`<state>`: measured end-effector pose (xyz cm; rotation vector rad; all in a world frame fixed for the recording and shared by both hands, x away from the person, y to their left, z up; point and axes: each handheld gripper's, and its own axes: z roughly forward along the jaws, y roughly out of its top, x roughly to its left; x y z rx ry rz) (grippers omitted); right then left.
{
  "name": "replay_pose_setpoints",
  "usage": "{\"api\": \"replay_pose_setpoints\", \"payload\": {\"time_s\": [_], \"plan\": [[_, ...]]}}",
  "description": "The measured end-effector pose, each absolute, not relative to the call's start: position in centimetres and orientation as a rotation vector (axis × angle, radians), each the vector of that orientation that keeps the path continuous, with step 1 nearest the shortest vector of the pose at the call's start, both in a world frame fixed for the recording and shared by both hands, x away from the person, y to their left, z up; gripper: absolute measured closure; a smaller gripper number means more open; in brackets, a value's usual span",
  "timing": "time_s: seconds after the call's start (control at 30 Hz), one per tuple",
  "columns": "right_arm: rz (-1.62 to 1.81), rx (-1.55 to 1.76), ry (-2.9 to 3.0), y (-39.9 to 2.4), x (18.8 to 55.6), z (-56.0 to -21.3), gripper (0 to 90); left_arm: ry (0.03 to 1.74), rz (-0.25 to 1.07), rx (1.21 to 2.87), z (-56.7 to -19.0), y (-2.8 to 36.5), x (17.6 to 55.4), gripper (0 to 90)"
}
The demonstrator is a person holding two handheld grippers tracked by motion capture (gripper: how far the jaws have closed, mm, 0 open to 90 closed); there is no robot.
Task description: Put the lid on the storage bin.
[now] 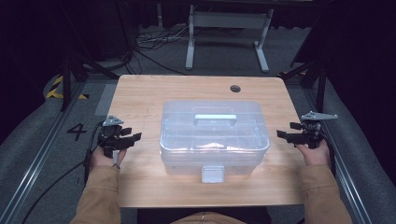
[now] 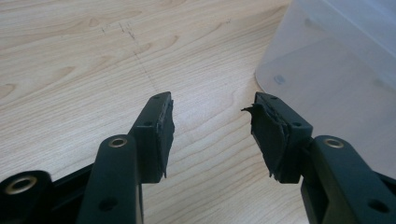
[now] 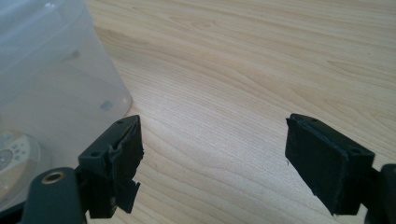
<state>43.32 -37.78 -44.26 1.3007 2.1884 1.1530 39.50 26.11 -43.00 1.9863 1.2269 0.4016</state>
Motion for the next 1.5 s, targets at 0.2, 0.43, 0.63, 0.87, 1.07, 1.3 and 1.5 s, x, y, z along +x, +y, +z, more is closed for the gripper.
{"api": "replay_pose_setpoints", "payload": {"time_s": [0.2,0.43,0.63,0.87,1.07,1.3,1.5], "plan": [[1.127,1.291,2.19,-37.5,43.6,-45.7,19.0,1.231,0.383,2.033,-44.2,25.8,39.9,47.6],[1.091,1.284,2.204,-37.1,43.9,-47.0,17.8,1.234,0.351,2.071,-45.4,25.4,40.3,45.9],[1.062,1.285,2.22,-36.7,44.1,-48.1,16.1,1.217,0.343,2.125,-46.0,25.0,40.5,45.0],[1.038,1.276,2.254,-35.9,44.3,-48.9,16.1,1.2,0.301,2.172,-46.5,24.5,40.6,44.4],[1.043,1.279,2.266,-35.9,44.3,-49.0,16.1,1.198,0.258,2.21,-46.9,24.2,40.8,44.1],[1.025,1.28,2.295,-35.7,44.4,-49.4,16.1,1.2,0.238,2.226,-47.1,24.1,40.9,43.7],[1.031,1.279,2.293,-35.7,44.4,-49.3,16.1,1.206,0.237,2.226,-47.1,24.1,40.9,43.6]]}}
